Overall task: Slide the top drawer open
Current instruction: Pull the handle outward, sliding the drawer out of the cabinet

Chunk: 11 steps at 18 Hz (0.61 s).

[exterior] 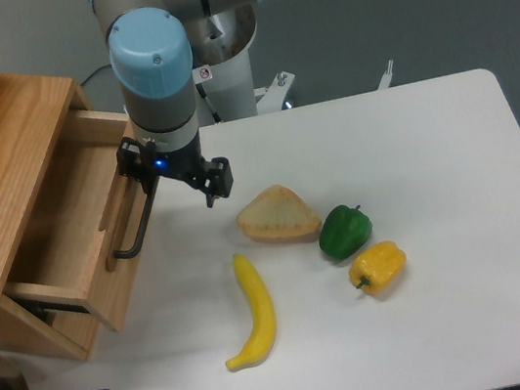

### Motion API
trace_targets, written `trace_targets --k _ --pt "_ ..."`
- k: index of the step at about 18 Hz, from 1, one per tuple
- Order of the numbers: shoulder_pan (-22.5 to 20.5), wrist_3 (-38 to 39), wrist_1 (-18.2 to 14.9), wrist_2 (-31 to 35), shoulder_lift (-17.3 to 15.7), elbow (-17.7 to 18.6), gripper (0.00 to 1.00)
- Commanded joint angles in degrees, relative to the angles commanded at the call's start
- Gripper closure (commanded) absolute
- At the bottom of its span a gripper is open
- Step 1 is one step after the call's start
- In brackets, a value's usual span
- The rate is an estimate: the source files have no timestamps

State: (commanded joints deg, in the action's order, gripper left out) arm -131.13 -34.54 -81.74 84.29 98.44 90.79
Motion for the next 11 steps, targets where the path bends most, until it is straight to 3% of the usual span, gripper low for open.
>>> trace_targets --k 11 --pt "-2.11 -2.81 0.0 0.09 0.0 -0.09 0.0"
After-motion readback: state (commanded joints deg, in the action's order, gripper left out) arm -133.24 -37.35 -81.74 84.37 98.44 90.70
